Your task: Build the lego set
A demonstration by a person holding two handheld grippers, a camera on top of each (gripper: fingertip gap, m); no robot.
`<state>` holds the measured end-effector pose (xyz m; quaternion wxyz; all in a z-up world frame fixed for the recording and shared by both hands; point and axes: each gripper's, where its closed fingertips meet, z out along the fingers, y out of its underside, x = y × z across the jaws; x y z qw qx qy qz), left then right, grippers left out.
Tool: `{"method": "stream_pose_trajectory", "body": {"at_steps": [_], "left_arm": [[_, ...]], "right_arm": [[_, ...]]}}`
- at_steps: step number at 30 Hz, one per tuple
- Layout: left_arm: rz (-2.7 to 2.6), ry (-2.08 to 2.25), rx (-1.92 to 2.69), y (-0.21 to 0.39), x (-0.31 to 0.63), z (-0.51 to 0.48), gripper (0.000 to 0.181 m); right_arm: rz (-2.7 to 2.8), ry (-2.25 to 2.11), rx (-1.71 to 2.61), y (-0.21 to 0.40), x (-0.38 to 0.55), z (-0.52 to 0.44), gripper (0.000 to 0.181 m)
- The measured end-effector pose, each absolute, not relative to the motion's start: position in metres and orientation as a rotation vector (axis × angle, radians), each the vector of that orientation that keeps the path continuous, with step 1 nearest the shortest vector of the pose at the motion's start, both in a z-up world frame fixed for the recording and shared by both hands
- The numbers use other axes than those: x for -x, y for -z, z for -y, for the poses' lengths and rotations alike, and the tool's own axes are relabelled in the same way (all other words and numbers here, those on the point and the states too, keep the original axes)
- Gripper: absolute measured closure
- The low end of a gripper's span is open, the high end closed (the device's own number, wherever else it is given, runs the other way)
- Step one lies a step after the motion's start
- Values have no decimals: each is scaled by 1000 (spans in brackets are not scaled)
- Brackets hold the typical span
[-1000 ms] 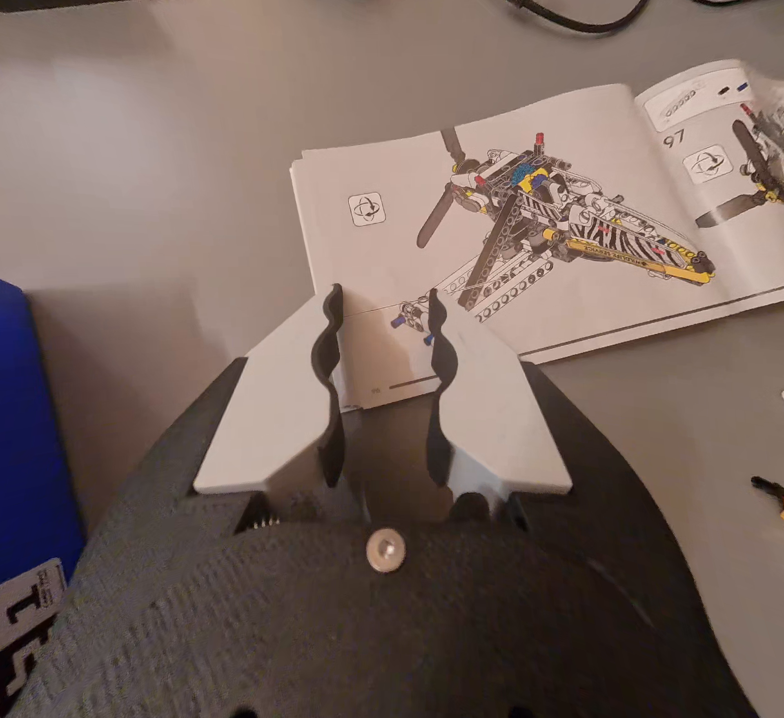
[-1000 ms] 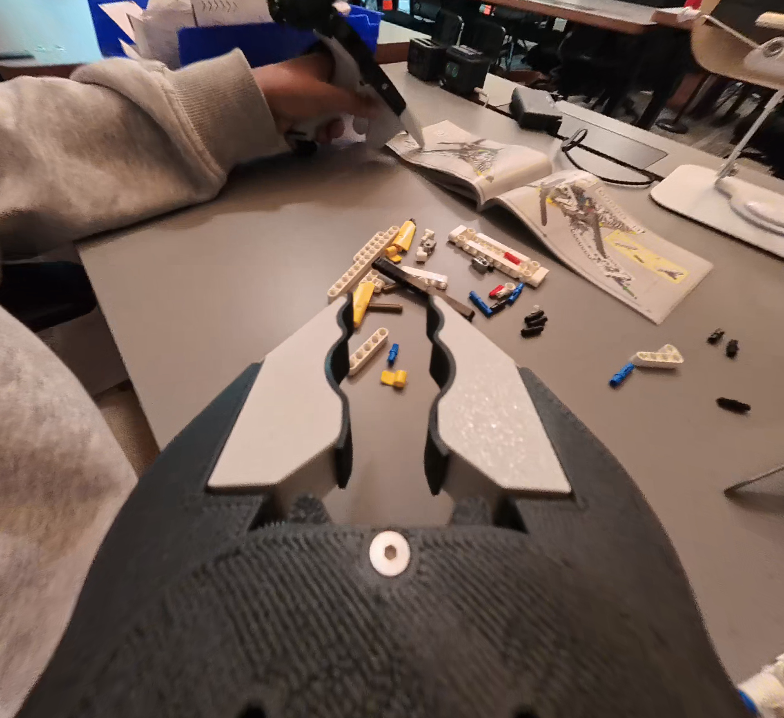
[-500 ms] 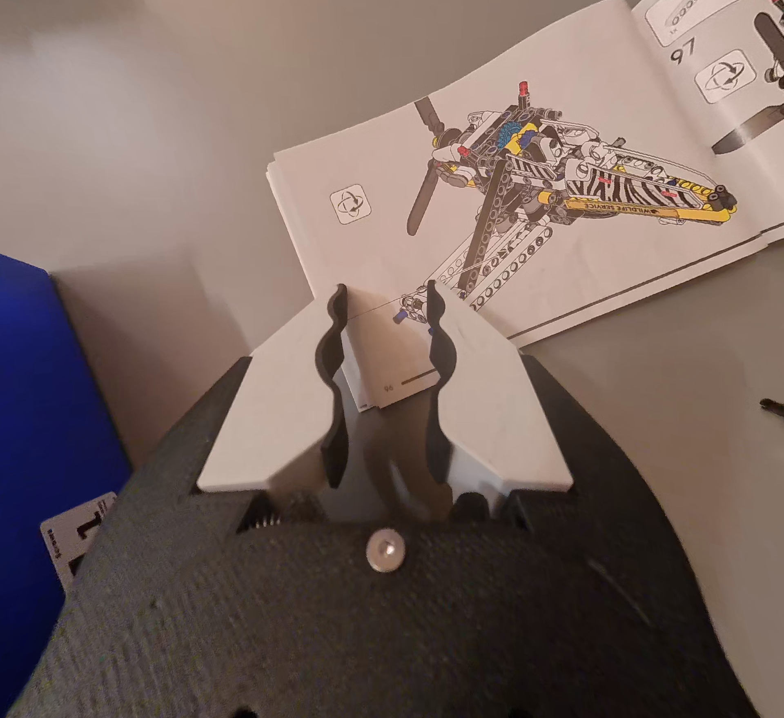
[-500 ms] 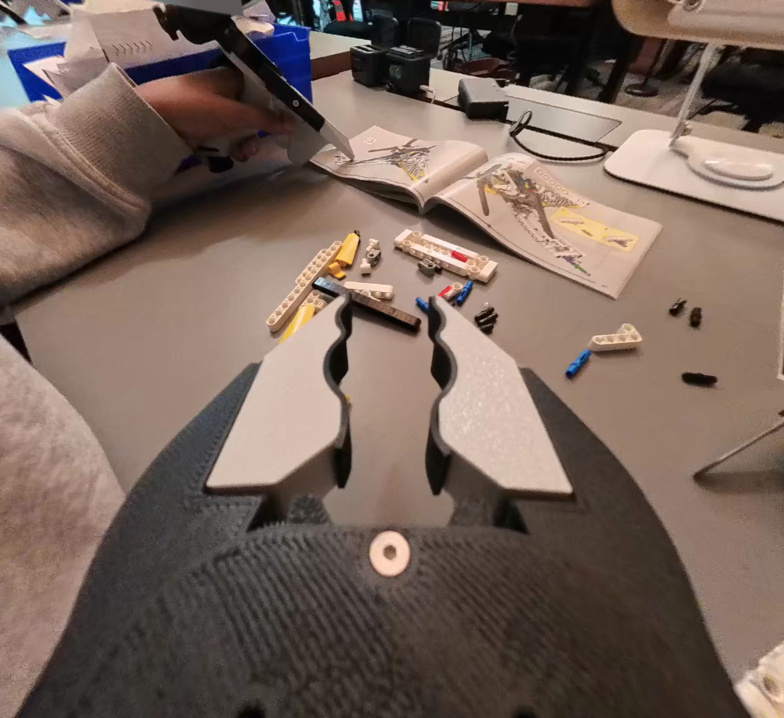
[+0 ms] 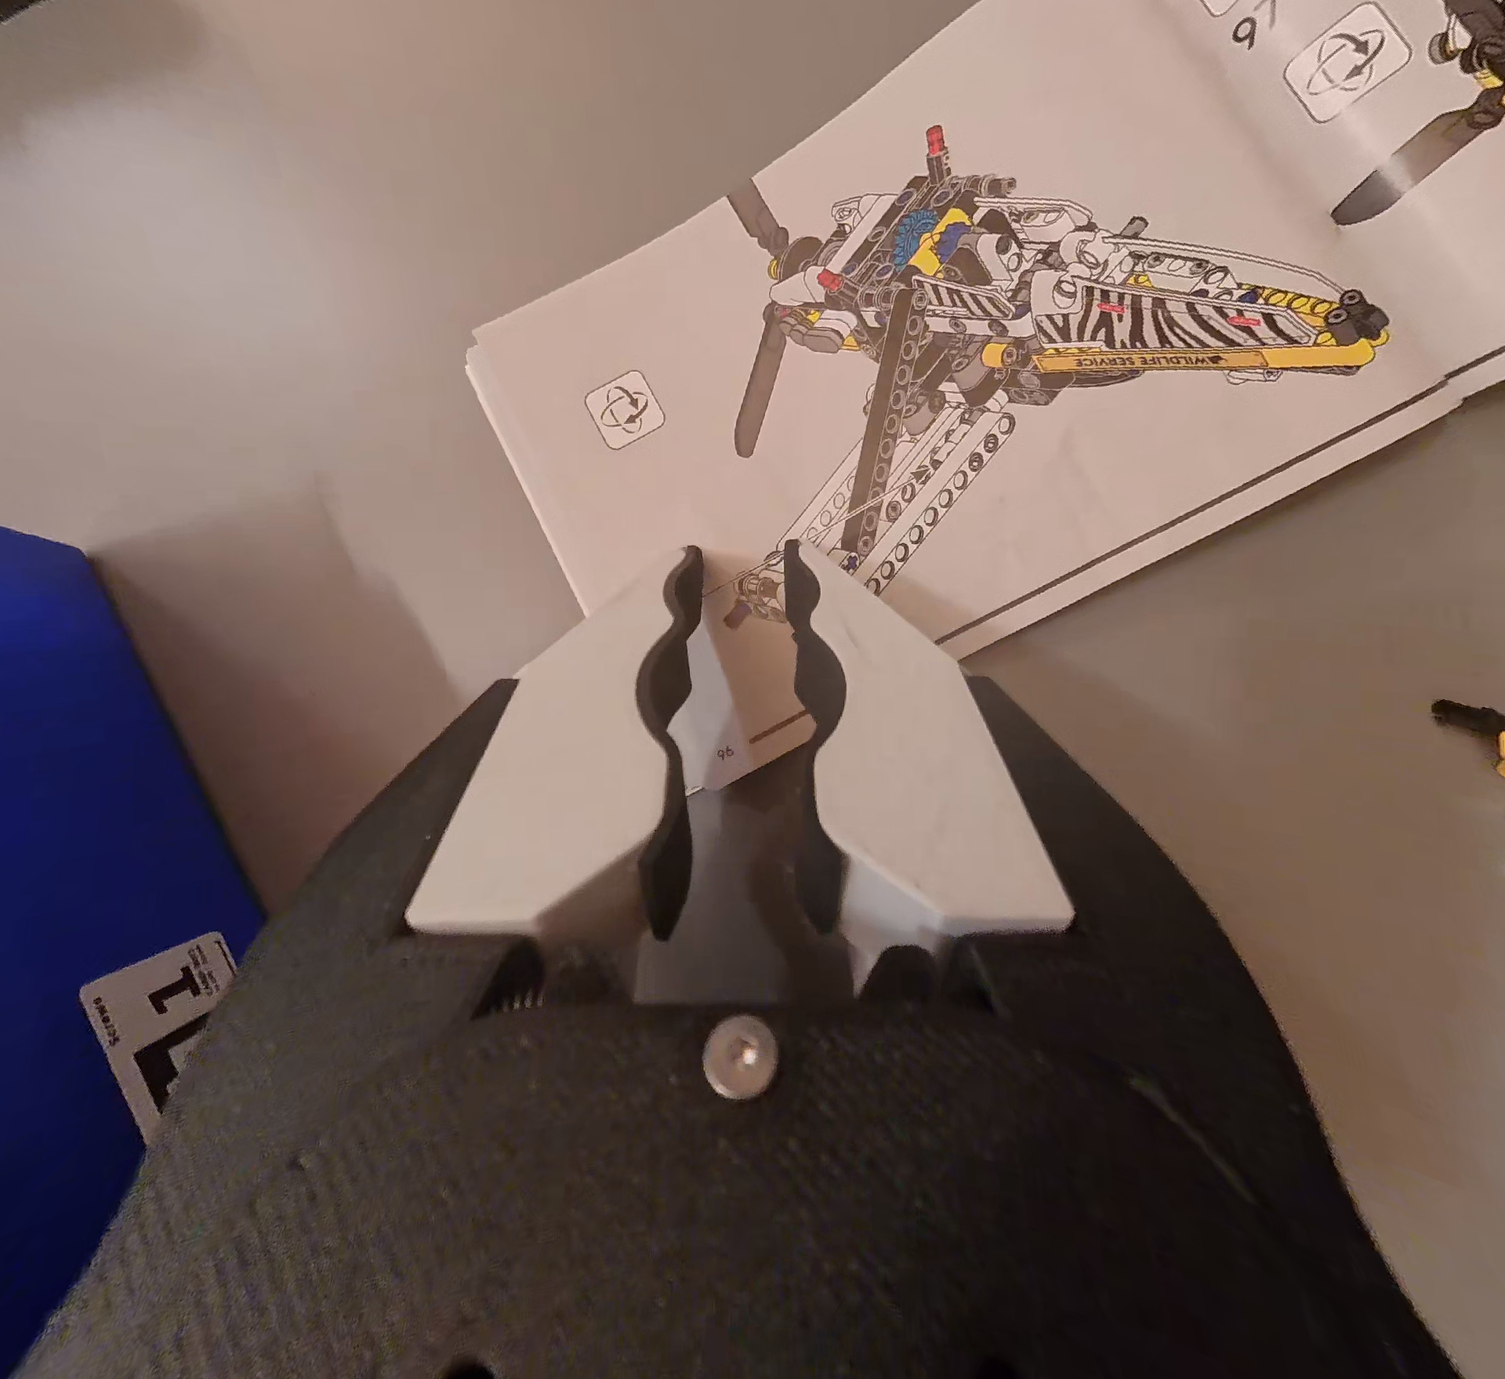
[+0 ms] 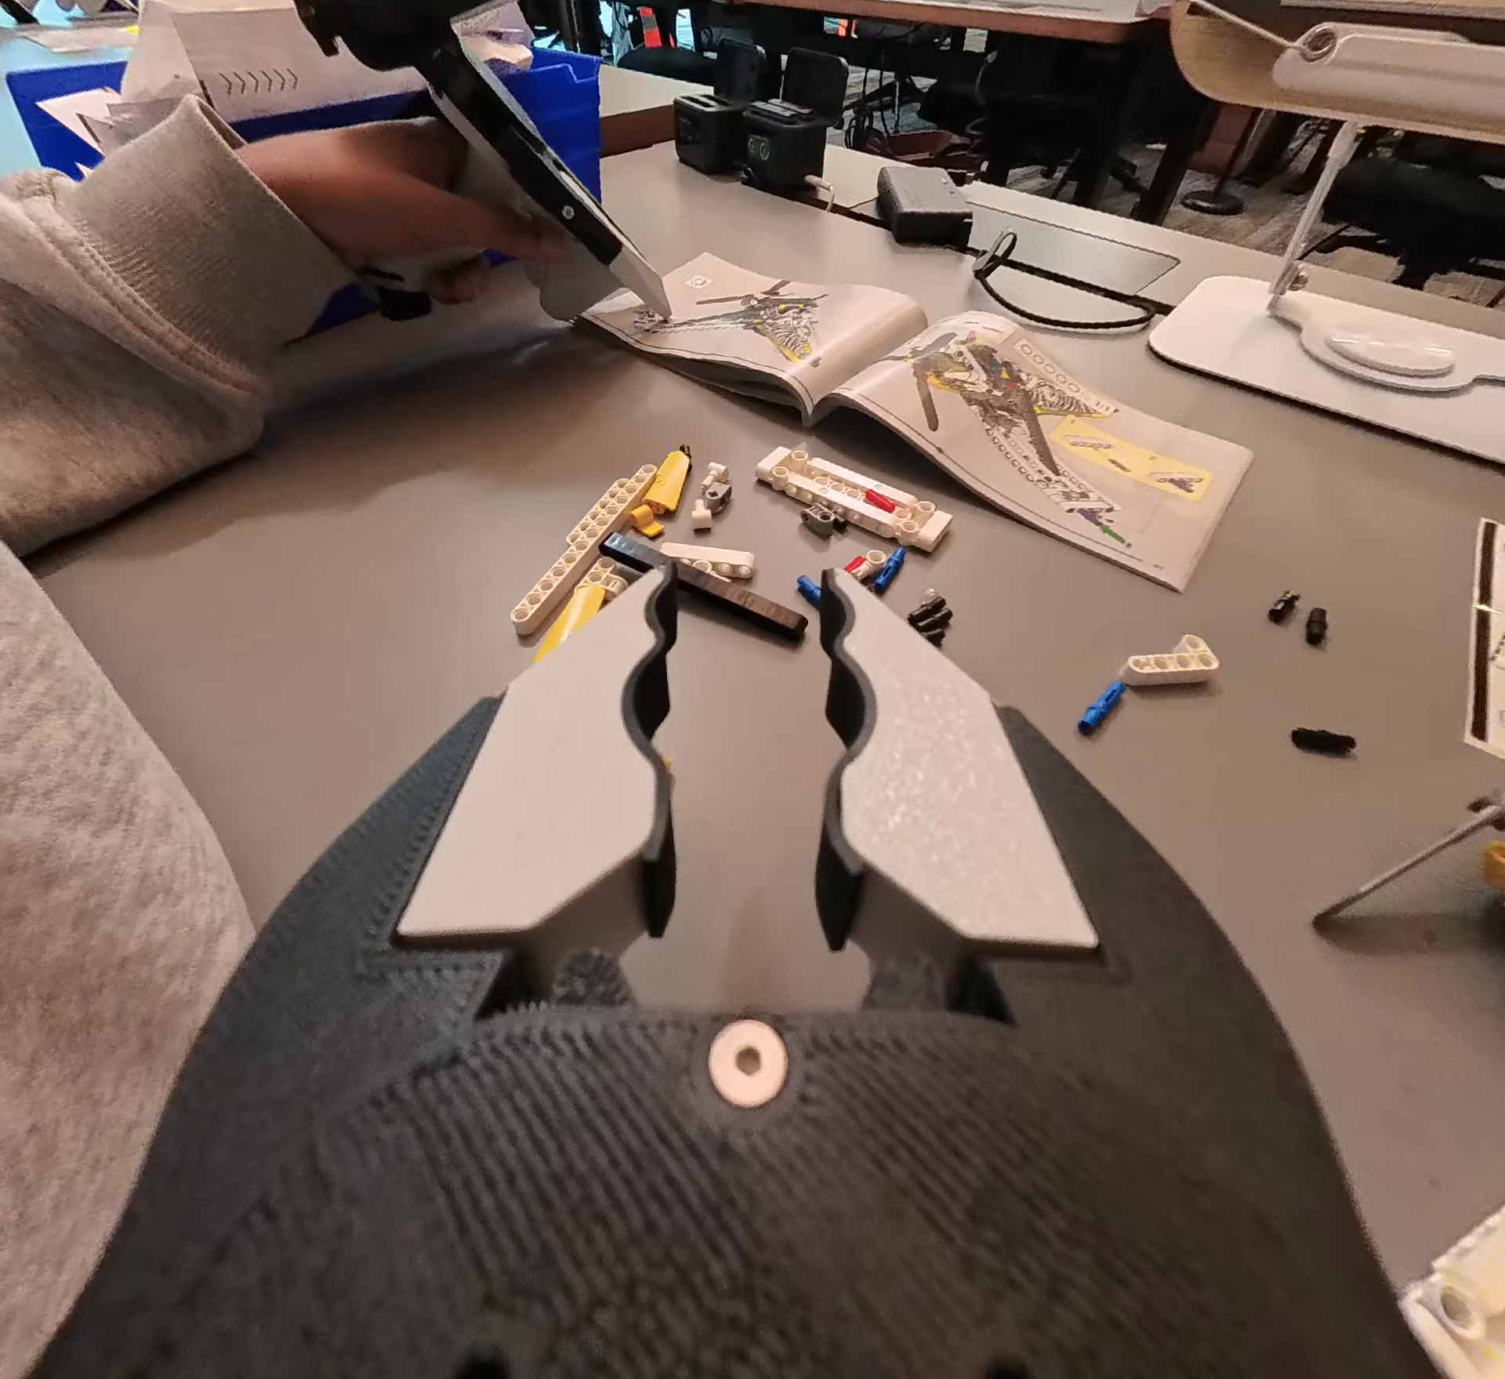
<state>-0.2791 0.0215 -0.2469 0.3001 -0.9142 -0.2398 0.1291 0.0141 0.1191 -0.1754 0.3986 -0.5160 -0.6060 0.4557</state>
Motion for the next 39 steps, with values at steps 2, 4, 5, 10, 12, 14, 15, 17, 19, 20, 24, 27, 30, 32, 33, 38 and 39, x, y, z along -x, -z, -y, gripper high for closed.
{"method": "stream_pose_trajectory", "body": {"at_steps": [2,4,5,10,12,14,15,17,19,20,24,27,30,32,33,38,39], "left_arm": [[628,-352,2422,247,280,-23,160],[633,-339,2415,247,280,-23,160],[638,-328,2412,247,280,-23,160],[655,-277,2384,247,281,-24,160],[653,-270,2379,248,281,-25,160],[652,-273,2379,248,281,-25,160],[650,-276,2380,248,281,-25,160],[647,-279,2381,248,281,-25,160],[646,-277,2380,248,281,-25,160],[646,-276,2379,248,281,-25,160],[643,-273,2373,248,282,-25,160],[636,-283,2375,248,282,-25,160],[634,-277,2364,248,282,-26,160],[635,-272,2358,247,283,-26,160],[634,-274,2358,247,283,-26,160],[621,-293,2355,247,284,-28,160],[621,-288,2344,247,285,-28,160]], "right_arm": [[1534,-1158,1307,175,-14,-119,148],[1534,-1163,1306,175,-14,-119,148],[1533,-1165,1304,175,-14,-119,148],[1527,-1182,1294,173,-16,-118,149],[1526,-1189,1295,172,-16,-118,149],[1517,-1195,1290,171,-17,-119,149],[1511,-1198,1287,170,-17,-119,149],[1501,-1206,1283,168,-18,-119,149],[1494,-1214,1281,167,-18,-120,149],[1490,-1218,1281,166,-18,-120,149],[1473,-1224,1265,163,-20,-121,149],[1478,-1211,1224,161,-27,-116,150],[1554,-1114,1169,170,-43,-108,151],[1505,-1057,1132,166,-52,-106,165],[1495,-1050,1100,163,-56,-99,173],[1557,-976,965,165,-48,-67,181],[1580,-972,954,167,-45,-65,181]]}}
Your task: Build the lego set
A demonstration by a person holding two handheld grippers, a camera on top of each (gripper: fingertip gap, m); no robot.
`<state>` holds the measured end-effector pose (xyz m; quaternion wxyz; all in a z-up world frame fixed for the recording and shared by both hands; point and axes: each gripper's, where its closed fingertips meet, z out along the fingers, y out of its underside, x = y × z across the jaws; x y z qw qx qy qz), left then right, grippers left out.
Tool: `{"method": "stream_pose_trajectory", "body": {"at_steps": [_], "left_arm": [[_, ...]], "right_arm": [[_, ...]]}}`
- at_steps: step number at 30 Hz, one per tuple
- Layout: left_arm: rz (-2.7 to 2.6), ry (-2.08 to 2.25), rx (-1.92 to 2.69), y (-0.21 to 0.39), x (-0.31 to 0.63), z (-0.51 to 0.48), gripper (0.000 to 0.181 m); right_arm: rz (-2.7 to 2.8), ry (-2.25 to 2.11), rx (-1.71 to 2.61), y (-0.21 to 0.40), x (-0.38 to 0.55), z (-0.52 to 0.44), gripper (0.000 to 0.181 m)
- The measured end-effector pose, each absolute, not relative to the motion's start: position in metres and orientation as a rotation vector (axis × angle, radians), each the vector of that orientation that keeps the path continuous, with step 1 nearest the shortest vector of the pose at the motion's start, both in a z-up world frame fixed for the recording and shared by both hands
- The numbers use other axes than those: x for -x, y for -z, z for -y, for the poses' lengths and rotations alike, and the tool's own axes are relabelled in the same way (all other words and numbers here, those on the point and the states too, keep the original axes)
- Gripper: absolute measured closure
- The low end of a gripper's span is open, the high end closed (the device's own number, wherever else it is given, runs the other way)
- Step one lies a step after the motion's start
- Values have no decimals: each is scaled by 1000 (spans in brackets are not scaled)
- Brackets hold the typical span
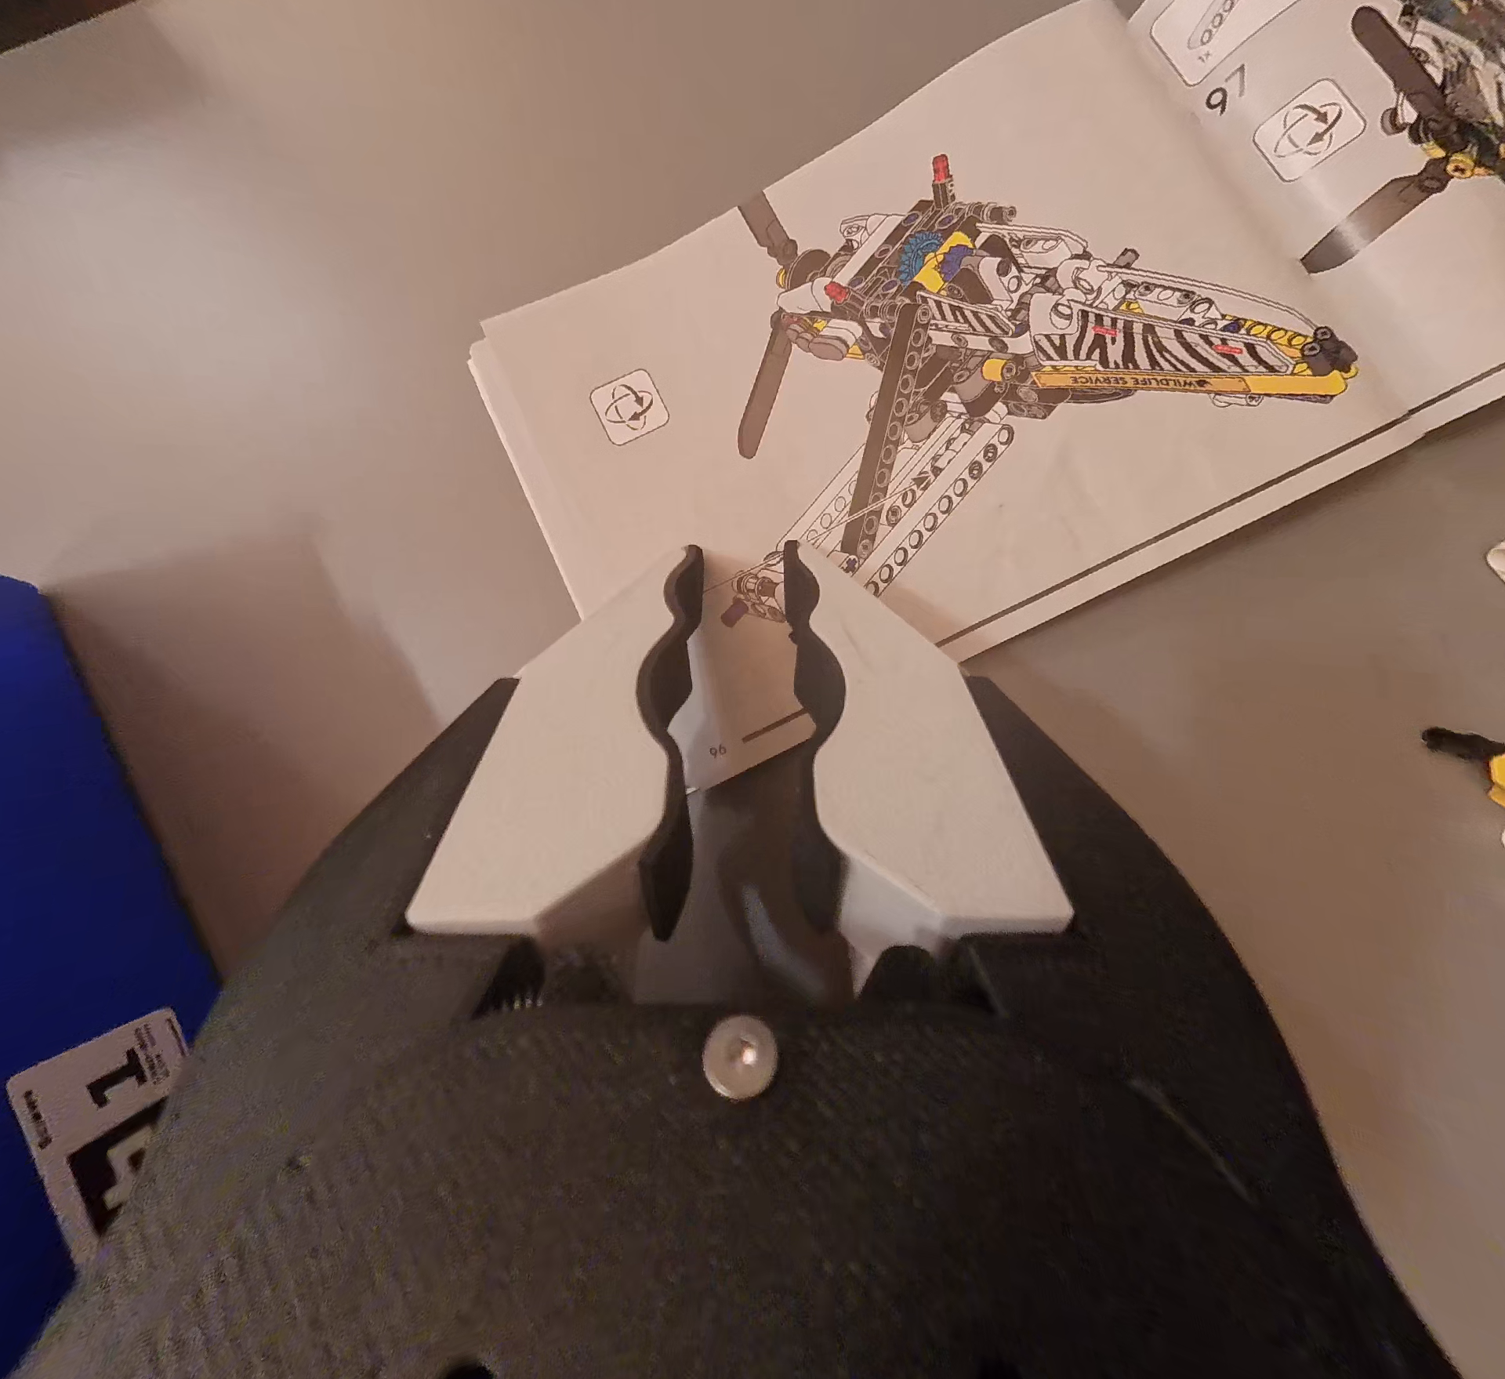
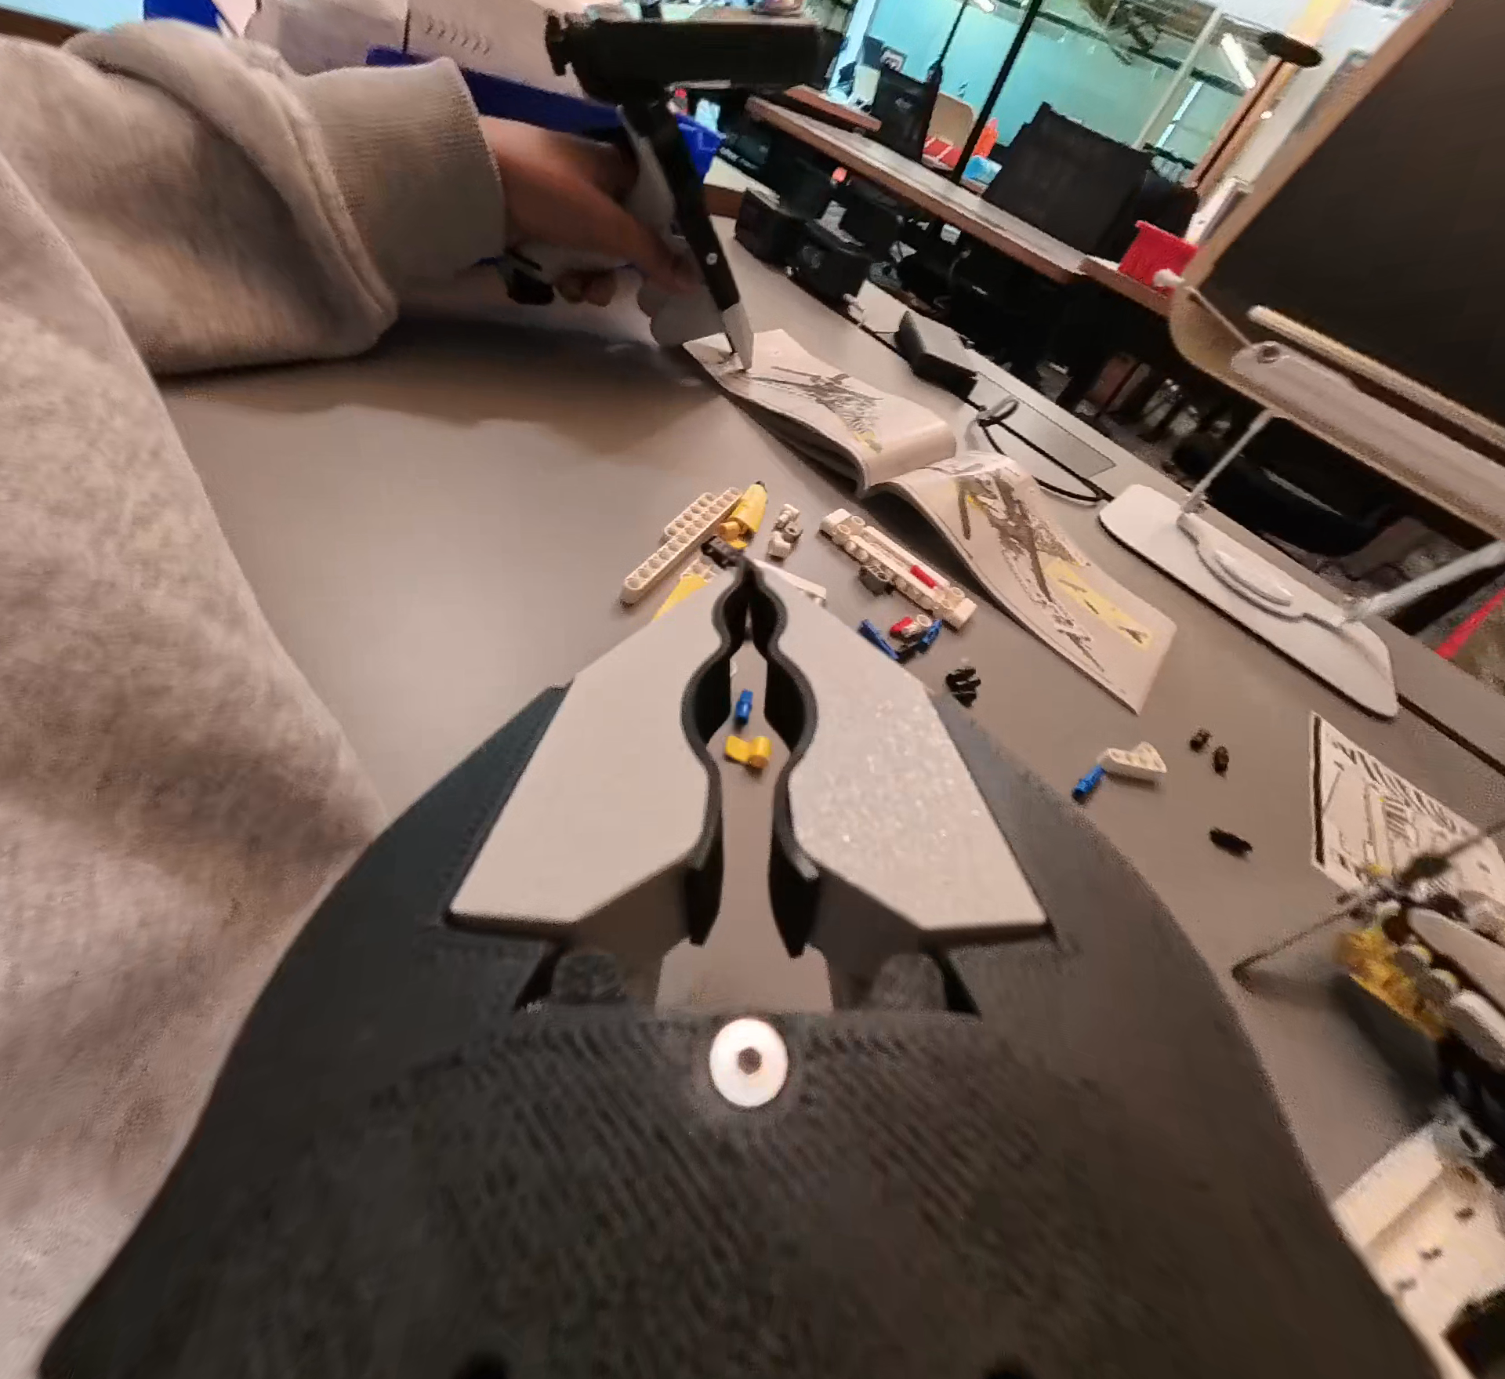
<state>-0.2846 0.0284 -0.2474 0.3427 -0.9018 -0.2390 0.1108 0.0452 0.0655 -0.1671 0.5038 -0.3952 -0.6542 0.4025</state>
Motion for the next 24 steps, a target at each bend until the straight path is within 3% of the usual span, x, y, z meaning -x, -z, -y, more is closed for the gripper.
{"method": "stream_pose_trajectory", "body": {"at_steps": [24], "left_arm": [[656,-208,2253,246,289,-34,160]], "right_arm": [[1575,-1180,1010,160,-34,-77,180]]}}
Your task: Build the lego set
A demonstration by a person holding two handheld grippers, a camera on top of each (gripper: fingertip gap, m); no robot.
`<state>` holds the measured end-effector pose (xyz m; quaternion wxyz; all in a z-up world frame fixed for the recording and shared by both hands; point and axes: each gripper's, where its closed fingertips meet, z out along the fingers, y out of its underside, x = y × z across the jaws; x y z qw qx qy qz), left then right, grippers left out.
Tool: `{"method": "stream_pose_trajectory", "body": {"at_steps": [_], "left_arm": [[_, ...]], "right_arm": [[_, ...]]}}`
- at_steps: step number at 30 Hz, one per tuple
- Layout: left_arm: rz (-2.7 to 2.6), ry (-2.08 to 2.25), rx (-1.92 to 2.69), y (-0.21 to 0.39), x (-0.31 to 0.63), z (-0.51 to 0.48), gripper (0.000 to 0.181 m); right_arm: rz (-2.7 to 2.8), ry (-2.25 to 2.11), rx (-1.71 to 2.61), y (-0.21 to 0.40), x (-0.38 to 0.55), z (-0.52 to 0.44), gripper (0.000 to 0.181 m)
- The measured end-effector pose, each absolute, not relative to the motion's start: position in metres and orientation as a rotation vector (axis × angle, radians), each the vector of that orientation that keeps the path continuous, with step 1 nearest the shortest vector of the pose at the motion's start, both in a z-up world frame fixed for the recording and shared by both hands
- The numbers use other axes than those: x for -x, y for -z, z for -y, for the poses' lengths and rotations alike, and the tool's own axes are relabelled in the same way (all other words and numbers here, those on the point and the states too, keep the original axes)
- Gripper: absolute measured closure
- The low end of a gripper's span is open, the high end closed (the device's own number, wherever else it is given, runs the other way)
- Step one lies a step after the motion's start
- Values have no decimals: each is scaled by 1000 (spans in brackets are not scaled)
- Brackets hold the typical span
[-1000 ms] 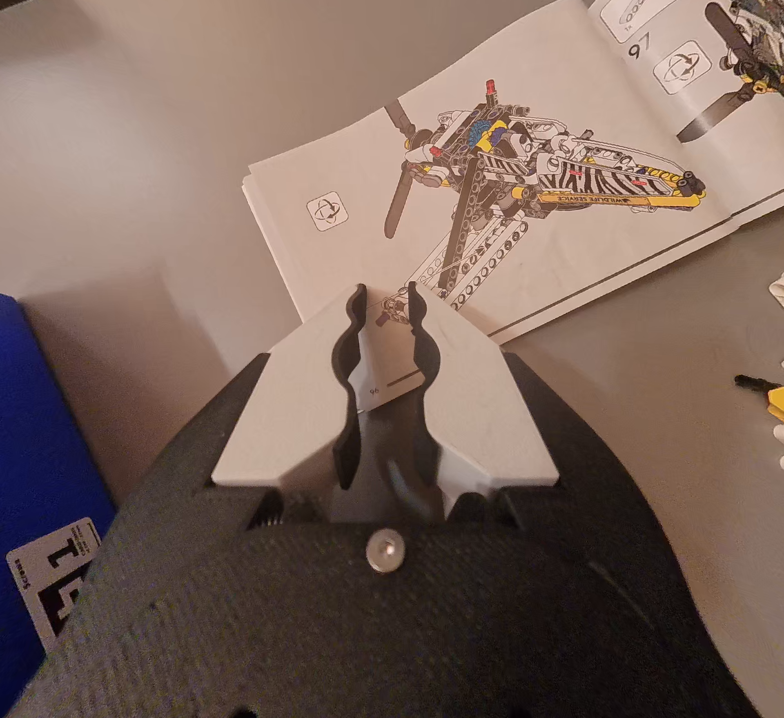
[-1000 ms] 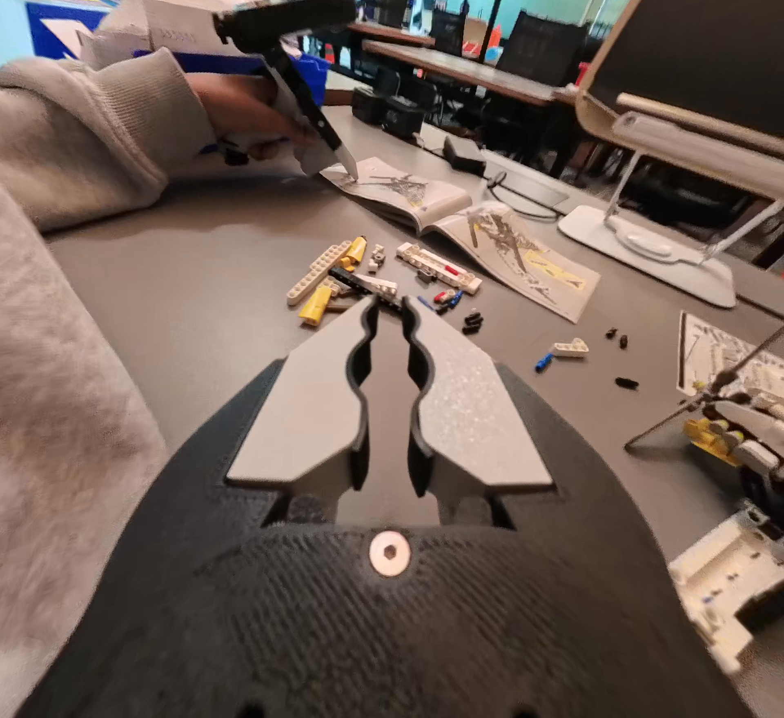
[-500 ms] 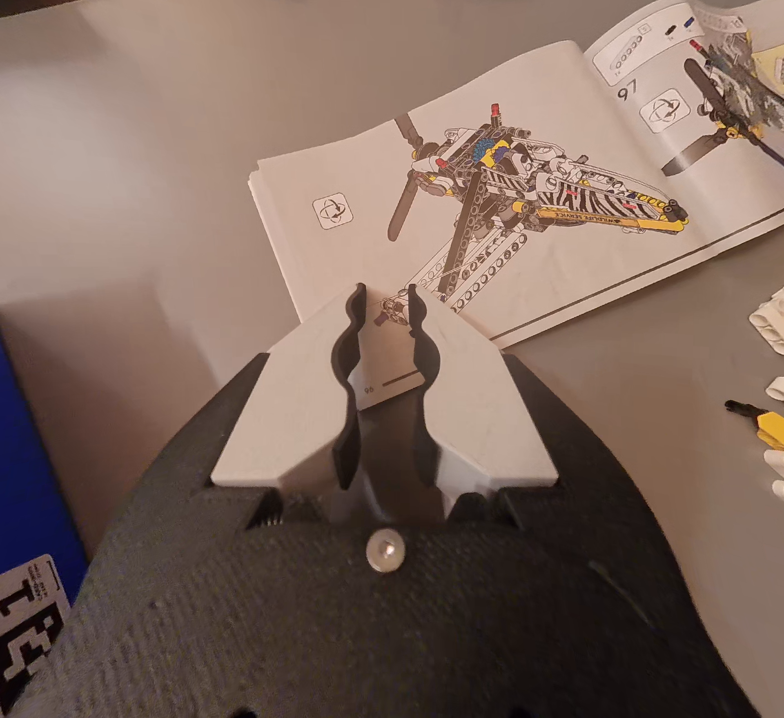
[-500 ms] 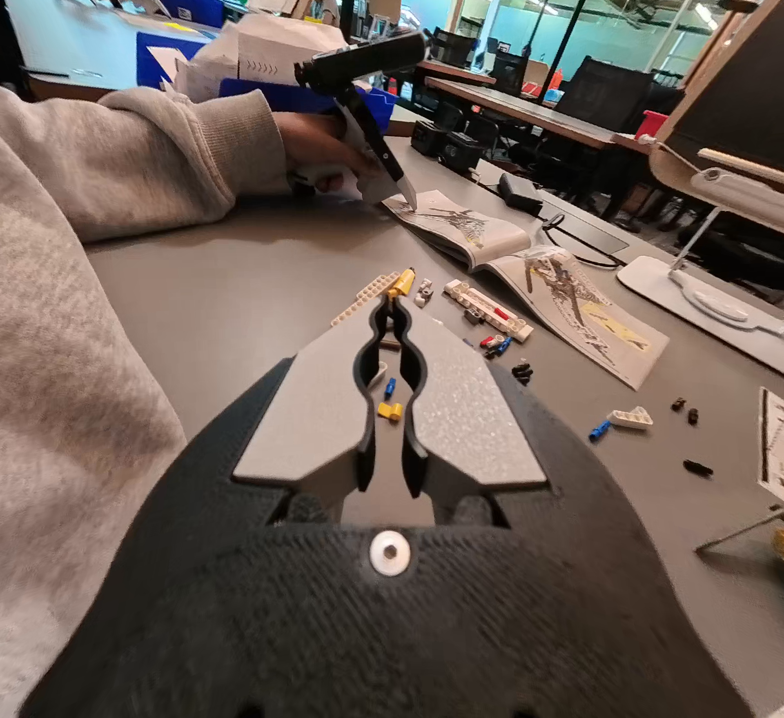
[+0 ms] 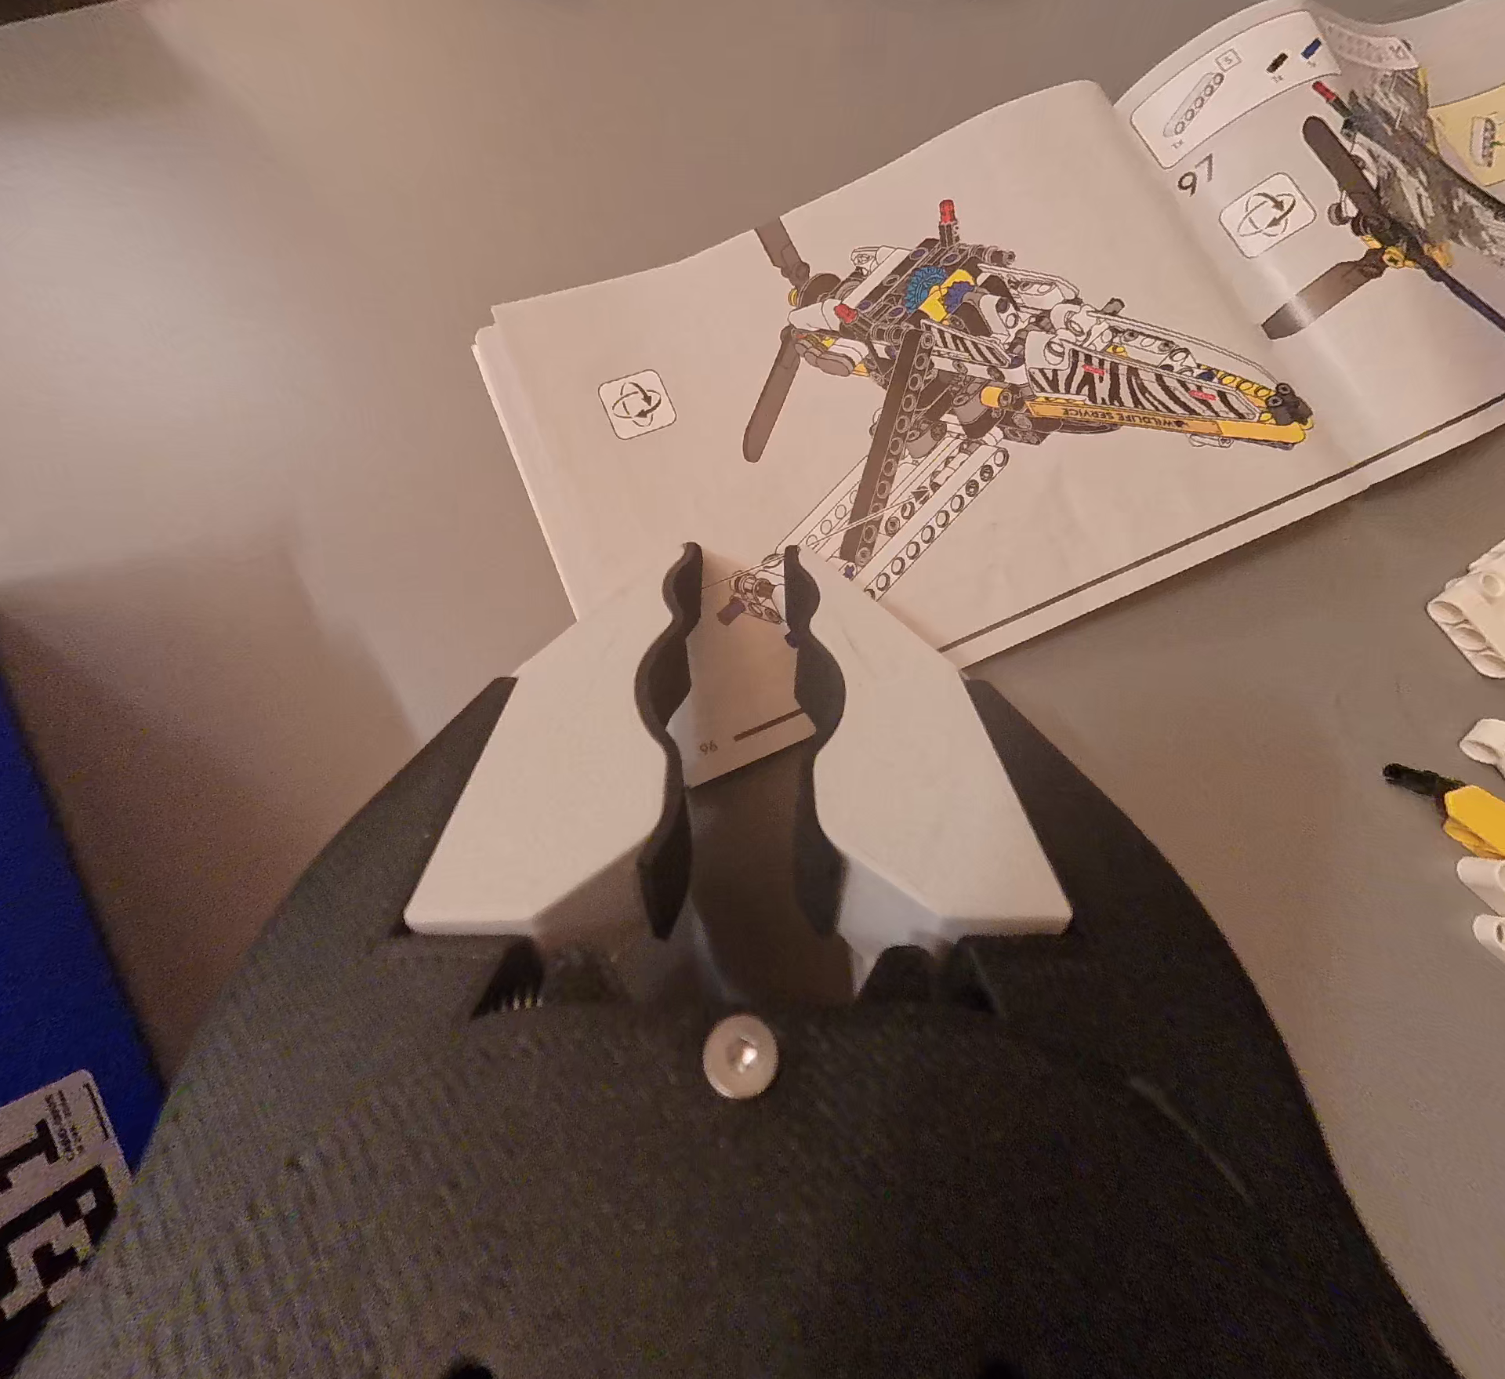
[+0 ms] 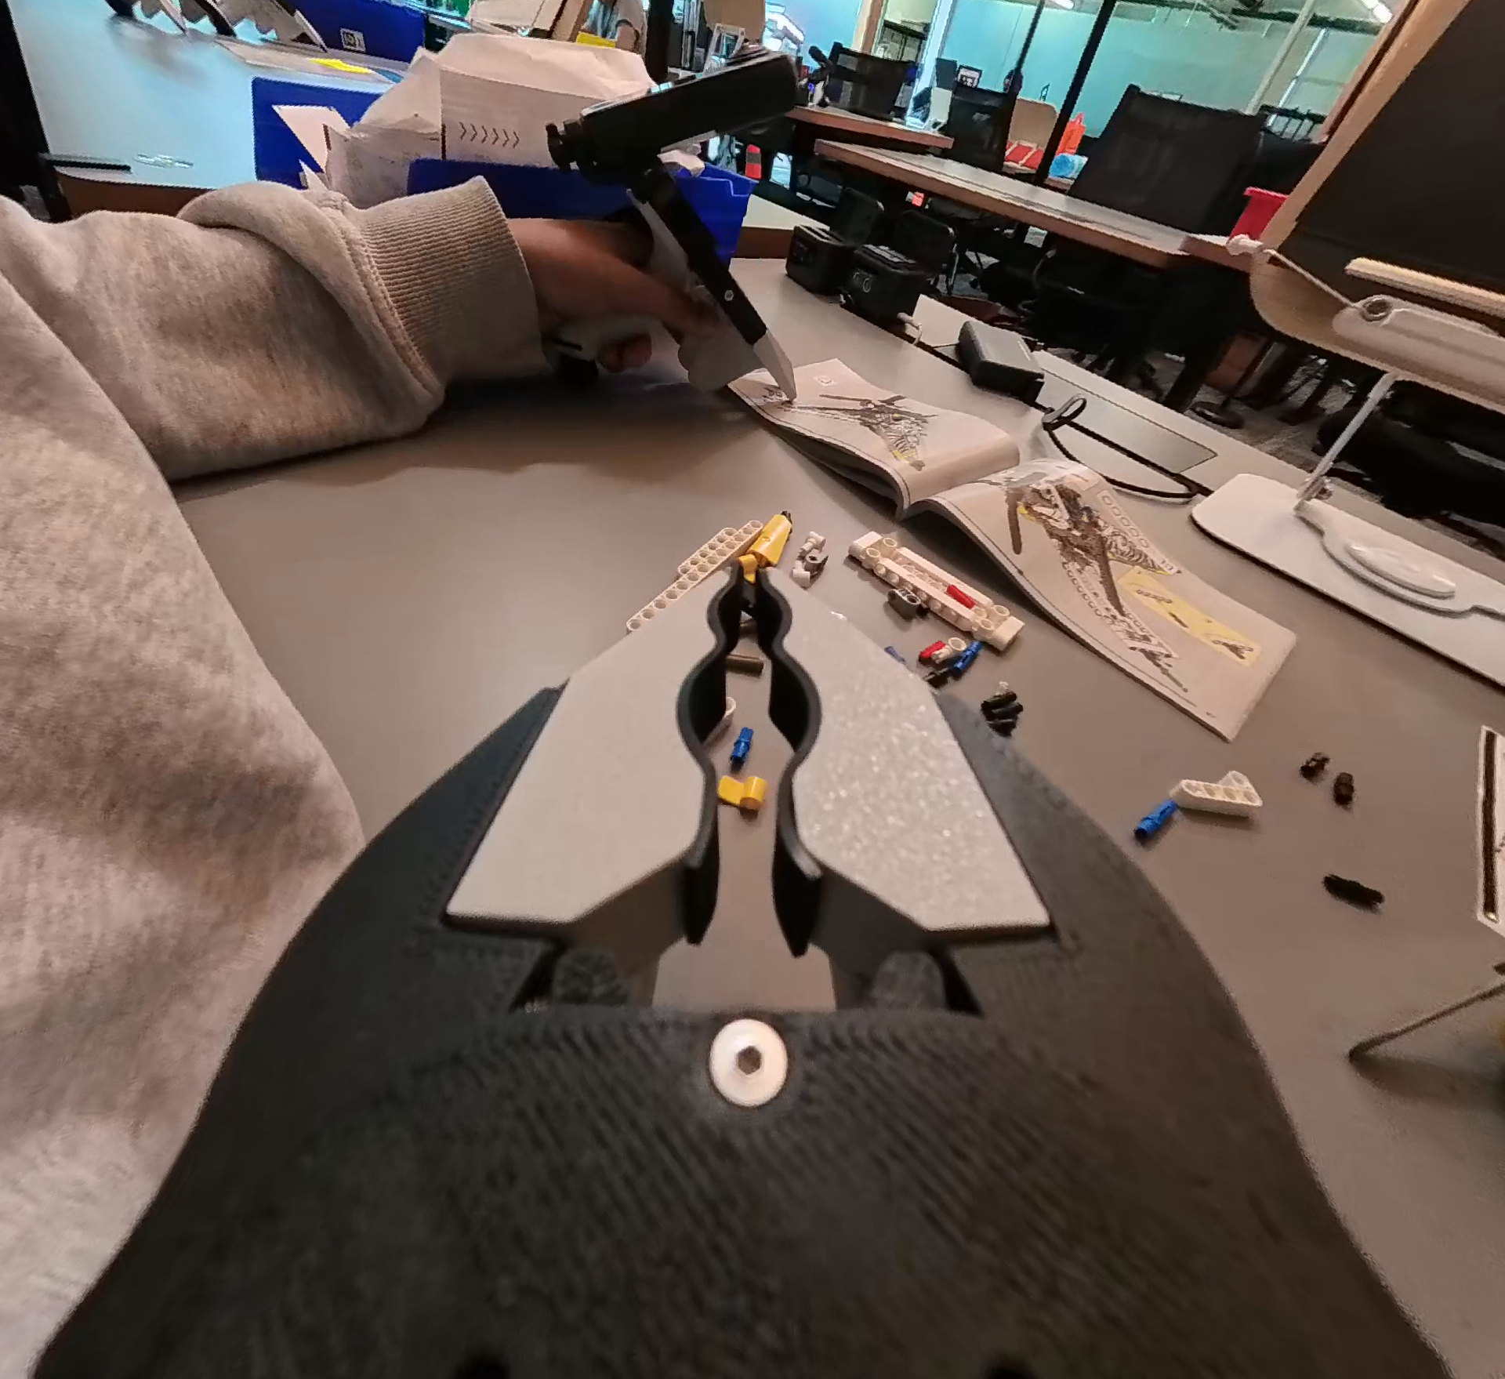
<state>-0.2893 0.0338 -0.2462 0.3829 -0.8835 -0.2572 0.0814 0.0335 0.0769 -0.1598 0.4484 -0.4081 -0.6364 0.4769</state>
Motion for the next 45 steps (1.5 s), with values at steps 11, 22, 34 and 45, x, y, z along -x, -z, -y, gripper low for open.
{"method": "stream_pose_trajectory", "body": {"at_steps": [11,22,34,45], "left_arm": [[635,-222,2264,247,289,-33,159],[720,-277,2229,238,300,-29,178],[773,-224,2112,229,310,-28,181],[700,-242,2128,220,302,-31,180]], "right_arm": [[1551,-1187,985,156,-36,-77,178],[1474,-1287,1033,148,-39,-87,177],[1492,-1276,1040,150,-37,-86,178],[1497,-1257,1054,152,-35,-87,179]]}}
